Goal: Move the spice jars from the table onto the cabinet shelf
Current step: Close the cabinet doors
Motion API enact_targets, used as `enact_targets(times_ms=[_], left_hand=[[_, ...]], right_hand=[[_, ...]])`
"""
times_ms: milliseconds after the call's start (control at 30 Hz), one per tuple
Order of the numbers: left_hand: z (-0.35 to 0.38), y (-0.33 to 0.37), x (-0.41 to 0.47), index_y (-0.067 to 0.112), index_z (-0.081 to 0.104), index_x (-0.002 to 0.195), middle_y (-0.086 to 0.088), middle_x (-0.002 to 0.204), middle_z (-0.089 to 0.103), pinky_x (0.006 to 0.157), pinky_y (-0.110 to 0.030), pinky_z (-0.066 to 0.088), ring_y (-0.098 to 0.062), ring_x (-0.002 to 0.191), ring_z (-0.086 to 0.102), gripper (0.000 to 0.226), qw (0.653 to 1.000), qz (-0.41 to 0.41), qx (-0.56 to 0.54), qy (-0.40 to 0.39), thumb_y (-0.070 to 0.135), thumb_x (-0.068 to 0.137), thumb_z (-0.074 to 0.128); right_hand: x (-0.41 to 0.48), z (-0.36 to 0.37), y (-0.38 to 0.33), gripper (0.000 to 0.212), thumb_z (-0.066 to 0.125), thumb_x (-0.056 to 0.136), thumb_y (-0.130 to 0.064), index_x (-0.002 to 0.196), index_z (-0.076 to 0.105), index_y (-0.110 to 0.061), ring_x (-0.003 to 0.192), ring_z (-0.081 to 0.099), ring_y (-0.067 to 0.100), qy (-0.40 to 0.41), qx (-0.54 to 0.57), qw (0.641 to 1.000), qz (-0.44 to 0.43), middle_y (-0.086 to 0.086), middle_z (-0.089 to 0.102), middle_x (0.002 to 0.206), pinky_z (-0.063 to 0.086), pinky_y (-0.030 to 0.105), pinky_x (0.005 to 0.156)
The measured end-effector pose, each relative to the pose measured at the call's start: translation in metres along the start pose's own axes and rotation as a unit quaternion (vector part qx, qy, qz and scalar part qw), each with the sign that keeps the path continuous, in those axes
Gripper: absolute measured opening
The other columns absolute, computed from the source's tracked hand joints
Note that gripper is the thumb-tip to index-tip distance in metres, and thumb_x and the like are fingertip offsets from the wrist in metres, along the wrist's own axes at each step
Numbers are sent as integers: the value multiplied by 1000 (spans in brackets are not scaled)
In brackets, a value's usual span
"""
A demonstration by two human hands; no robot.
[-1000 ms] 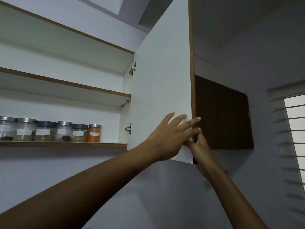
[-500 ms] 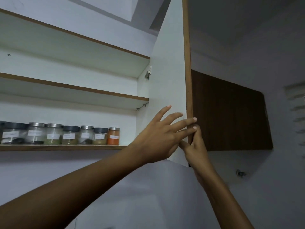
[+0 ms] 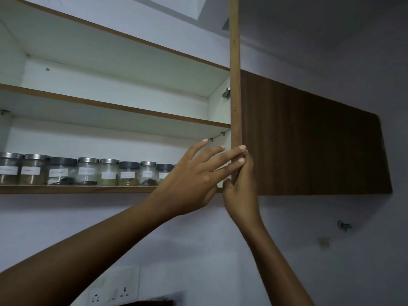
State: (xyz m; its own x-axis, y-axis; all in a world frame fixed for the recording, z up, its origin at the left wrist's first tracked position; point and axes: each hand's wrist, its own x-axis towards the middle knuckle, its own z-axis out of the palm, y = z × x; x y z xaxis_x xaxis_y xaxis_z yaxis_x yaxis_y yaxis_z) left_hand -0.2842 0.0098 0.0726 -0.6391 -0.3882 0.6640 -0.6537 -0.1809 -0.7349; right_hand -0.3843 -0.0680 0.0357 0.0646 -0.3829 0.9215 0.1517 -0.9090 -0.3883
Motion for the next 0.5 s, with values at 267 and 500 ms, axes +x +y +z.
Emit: enact_targets(times_ms=[267,500], left_hand=[[-2,-40,-65,13,39,141,-5,151,33,107,-48,31,-24,127,48,56,996,-73,-8,-58,22,86,43],[1,-62,-100,10,43,138,-9,148,37,105,-48,34,-22,123,53,57,988,-118,-23,-92,24,86,27]], right_hand=[[-5,97,-4,68,51,93,-17,148,10,-15,145,8,17,26,-110,994,-10,3,9,157,20,41,117],[-9,151,-4,72,49,96,-22,148,1,-10,144,-9,21,10,-195,981,-11,7,-7,157,-1,36,119]])
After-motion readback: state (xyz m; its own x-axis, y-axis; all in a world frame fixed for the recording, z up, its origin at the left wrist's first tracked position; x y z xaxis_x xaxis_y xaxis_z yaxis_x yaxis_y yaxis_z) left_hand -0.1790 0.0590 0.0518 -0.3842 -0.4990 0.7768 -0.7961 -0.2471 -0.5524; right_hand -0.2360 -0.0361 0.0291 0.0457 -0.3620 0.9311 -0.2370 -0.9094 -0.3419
